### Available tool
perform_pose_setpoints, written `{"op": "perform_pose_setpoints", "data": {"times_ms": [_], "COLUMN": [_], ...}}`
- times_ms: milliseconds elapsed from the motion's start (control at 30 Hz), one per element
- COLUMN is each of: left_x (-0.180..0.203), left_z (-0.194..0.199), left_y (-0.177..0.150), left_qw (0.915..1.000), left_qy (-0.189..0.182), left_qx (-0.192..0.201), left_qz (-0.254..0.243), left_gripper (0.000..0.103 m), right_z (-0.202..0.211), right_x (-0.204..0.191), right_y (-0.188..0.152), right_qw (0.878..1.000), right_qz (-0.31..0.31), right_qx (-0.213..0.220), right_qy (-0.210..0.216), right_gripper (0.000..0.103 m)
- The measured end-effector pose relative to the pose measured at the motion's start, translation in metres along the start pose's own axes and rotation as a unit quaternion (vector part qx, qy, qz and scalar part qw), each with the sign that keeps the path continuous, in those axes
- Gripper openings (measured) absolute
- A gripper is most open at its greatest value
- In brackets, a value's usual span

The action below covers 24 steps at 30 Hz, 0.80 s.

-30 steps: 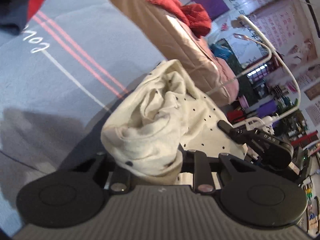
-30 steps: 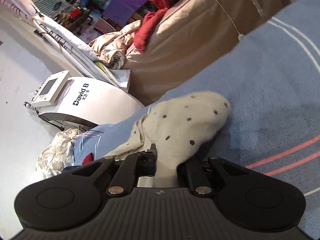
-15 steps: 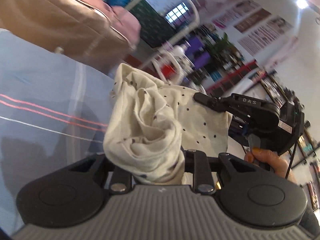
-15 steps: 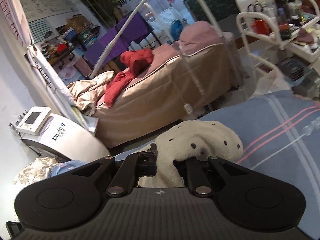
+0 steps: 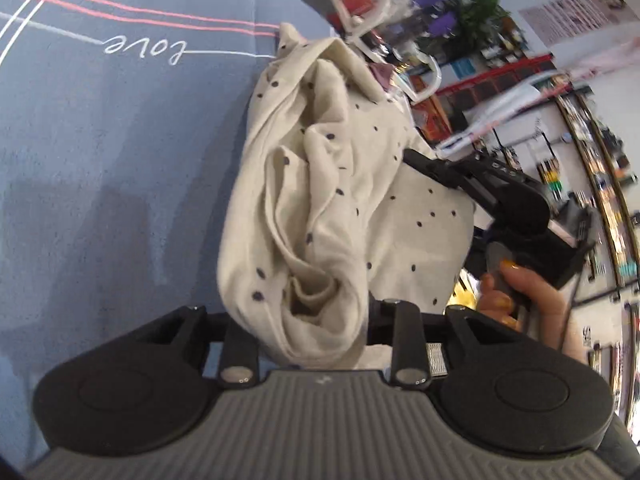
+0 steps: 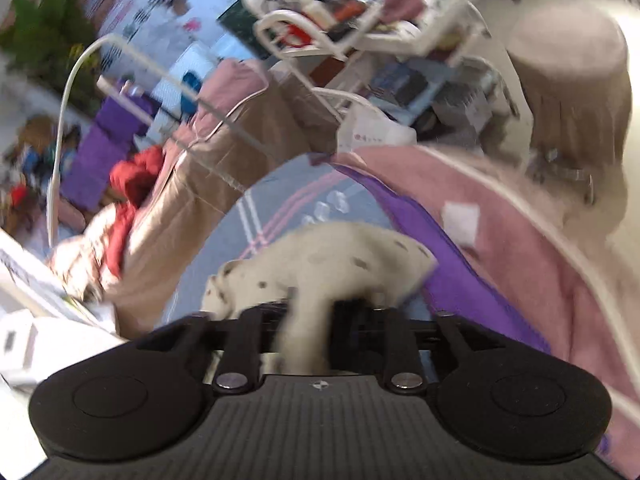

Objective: Fold small clothes
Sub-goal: 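Lower the folded shirt onto the sheet and open both grippers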

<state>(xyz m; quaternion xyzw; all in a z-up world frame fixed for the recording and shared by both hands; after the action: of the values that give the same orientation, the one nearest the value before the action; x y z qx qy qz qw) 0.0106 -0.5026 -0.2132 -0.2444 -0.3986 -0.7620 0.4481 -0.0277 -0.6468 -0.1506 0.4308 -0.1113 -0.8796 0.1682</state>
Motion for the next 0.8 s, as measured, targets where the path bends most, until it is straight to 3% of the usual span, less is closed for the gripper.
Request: {"op": "perform_pose_setpoints", "data": {"times_ms": [67,100,133,167,200,300,367,433,467,500,533,600,633,700,767,800], "left_x": [0.0,-0.001,-0.003,-0.007,-0.009,-0.019,-0.017,-0.006,0.005,0.017,0.026,0.038,0.04,0.046,0.049,0.048], "left_z": [0.003,0.009,0.015,0.03,0.038,0.071,0.089,0.096,0.097,0.09,0.085,0.079,0.076,0.071,0.067,0.062], "left_y": [0.007,0.011,0.013,0.016,0.018,0.029,0.039,0.05,0.06,0.069,0.074,0.08,0.081,0.078,0.073,0.069], "left_qw": [0.9996,0.9993,0.999,0.9985,0.9976,0.9877,0.9804,0.9723,0.9659,0.9604,0.9565,0.9566,0.9592,0.9652,0.9676,0.9679], "left_qy": [0.006,0.018,0.03,0.036,0.042,0.094,0.107,0.103,0.097,0.092,0.088,0.082,0.079,0.065,0.056,0.055], "left_qx": [-0.013,-0.013,-0.008,0.008,0.022,0.077,0.105,0.107,0.104,0.101,0.098,0.089,0.083,0.069,0.06,0.053], "left_qz": [-0.023,-0.031,-0.033,-0.04,-0.051,-0.098,-0.128,-0.181,-0.216,-0.243,-0.26,-0.265,-0.258,-0.244,-0.239,-0.239], "left_gripper": [0.045,0.07,0.088,0.091,0.092,0.092,0.091,0.079,0.076,0.072,0.071,0.071,0.071,0.071,0.071,0.071], "right_z": [0.003,0.01,0.019,0.027,0.039,0.066,0.075,0.081,0.082,0.083,0.084,0.087,0.09,0.092,0.093,0.091], "right_x": [0.0,-0.003,-0.007,-0.013,-0.021,-0.05,-0.069,-0.081,-0.08,-0.074,-0.067,-0.047,-0.039,-0.023,-0.004,0.005], "right_y": [0.002,0.004,0.008,0.01,0.013,0.011,-0.004,-0.026,-0.036,-0.043,-0.048,-0.051,-0.054,-0.063,-0.068,-0.073], "right_qw": [1.0,0.999,0.997,0.994,0.988,0.969,0.959,0.952,0.951,0.952,0.954,0.961,0.963,0.966,0.971,0.974], "right_qz": [0.008,0.025,0.046,0.067,0.096,0.18,0.237,0.28,0.288,0.289,0.283,0.259,0.253,0.251,0.231,0.22], "right_qx": [0.011,0.032,0.06,0.085,0.115,0.169,0.154,0.125,0.112,0.103,0.096,0.088,0.085,0.067,0.065,0.053], "right_qy": [0.007,-0.005,-0.018,-0.027,-0.035,-0.03,-0.002,0.012,0.007,-0.011,-0.031,-0.036,-0.023,0.008,0.016,0.023], "right_gripper": [0.06,0.064,0.067,0.076,0.099,0.103,0.103,0.095,0.08,0.058,0.053,0.055,0.058,0.087,0.1,0.102]}}
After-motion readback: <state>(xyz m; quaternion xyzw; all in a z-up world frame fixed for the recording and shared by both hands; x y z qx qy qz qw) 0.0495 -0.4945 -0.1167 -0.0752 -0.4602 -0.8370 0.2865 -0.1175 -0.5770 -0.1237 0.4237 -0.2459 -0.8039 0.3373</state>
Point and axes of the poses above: each gripper's, at about its wrist camera, not at the fingertips, and z roughly against the way its jaws point, x to its right, y to its top, the point moved 8 cm from there along -z, roughly the way its jaws point, and after that the axes turned 7 degrees about -z, right-handed, at the moved point
